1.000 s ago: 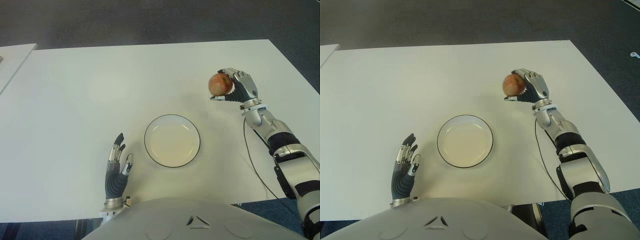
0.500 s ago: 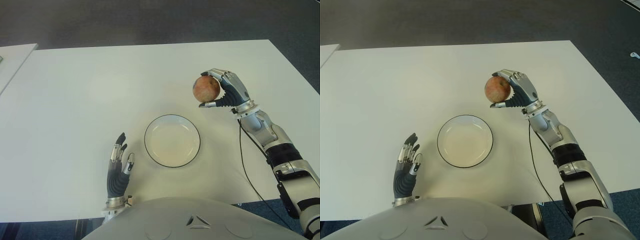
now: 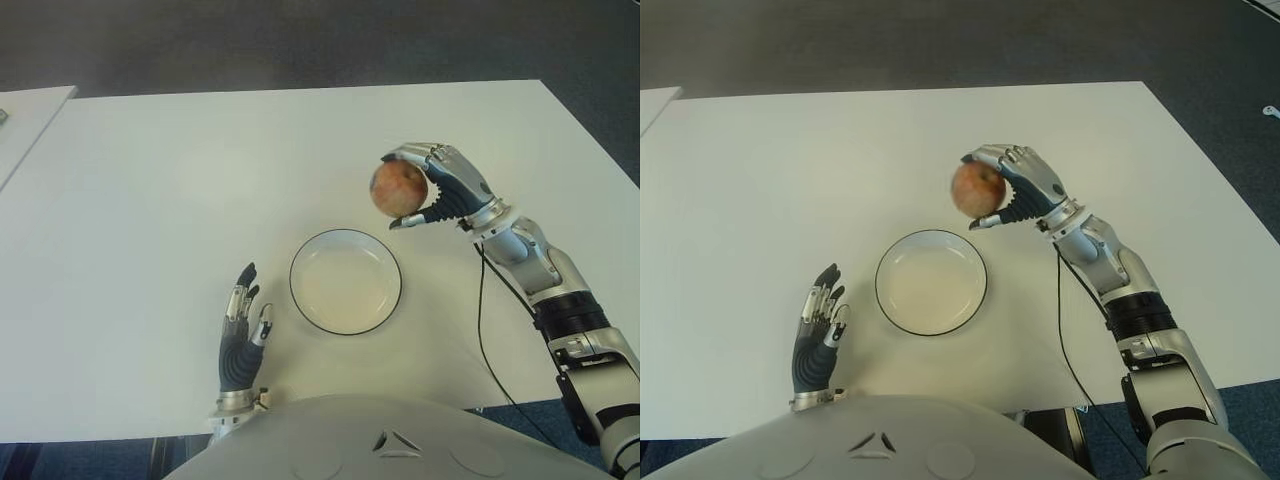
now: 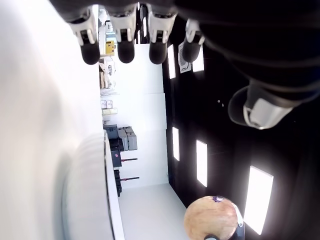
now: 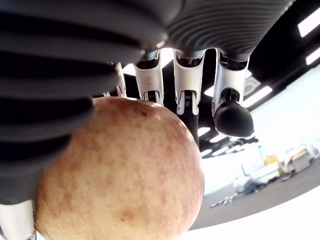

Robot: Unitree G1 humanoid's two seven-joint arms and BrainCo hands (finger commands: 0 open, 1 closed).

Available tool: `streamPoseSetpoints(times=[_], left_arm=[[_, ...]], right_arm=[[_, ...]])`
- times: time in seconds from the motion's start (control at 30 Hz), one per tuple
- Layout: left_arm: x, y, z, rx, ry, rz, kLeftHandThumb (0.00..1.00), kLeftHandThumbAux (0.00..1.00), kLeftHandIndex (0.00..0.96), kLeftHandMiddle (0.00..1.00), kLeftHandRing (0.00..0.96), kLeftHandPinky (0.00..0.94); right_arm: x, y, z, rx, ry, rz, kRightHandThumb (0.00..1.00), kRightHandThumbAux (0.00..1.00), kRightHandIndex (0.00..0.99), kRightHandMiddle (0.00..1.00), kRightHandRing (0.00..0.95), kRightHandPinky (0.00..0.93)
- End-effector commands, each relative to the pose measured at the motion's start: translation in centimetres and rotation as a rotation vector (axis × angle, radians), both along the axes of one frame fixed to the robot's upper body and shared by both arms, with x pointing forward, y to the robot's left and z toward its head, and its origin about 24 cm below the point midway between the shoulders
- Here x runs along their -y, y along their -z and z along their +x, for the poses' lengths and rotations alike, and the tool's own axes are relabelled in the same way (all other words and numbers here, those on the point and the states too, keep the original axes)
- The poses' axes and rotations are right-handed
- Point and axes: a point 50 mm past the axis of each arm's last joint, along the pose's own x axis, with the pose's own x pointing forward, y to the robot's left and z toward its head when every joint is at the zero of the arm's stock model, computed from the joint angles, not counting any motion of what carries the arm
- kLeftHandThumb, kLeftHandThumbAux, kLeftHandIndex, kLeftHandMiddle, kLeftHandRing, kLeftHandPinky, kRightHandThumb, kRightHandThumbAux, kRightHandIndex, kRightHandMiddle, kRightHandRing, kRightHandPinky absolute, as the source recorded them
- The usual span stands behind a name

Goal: Put the apples into the plate.

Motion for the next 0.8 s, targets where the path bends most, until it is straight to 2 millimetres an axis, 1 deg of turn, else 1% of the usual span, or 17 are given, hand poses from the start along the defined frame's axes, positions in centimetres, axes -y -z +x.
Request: streamPoseSetpoints(times=[0.03, 0.27, 0.4, 0.67, 0.8], left_arm=[[0.4, 0.2, 0.1, -0.009, 0.005, 0.001, 0.0, 0.414, 0.0, 0.0, 0.0, 0.0], [0.9, 0.1, 0.2, -0.015, 0.005, 0.007, 0.0, 0.406, 0.0, 0.0, 0.0, 0.0], [1.2, 0.0, 0.3, -0.013, 0.0, 0.002, 0.0, 0.409, 0.0, 0.0, 0.0, 0.0], [1.6, -0.3, 0.5, -0.008, -0.006, -0.007, 0.0, 0.412, 0.0, 0.0, 0.0, 0.0], [1.8, -0.4, 0.6, -0.009, -0.008, -0.011, 0.0, 0.41, 0.0, 0.0, 0.0, 0.0]], right_arm=[[-1.2, 0.9, -1.2, -0.012, -0.089, -0.021, 0.714, 0.716, 0.439, 0.858, 0.841, 0.832], [-2.0, 1.3, -2.0, -0.003, -0.146, -0.055, 0.714, 0.716, 0.439, 0.878, 0.86, 0.856], [-2.7, 1.9, -2.6, -0.016, -0.201, -0.077, 0.716, 0.716, 0.439, 0.888, 0.87, 0.865], [-3.6, 2.8, -3.1, -0.027, -0.283, -0.106, 0.714, 0.717, 0.439, 0.897, 0.879, 0.876], [-3.9, 3.6, -3.4, -0.034, -0.313, -0.168, 0.714, 0.717, 0.439, 0.902, 0.881, 0.878]])
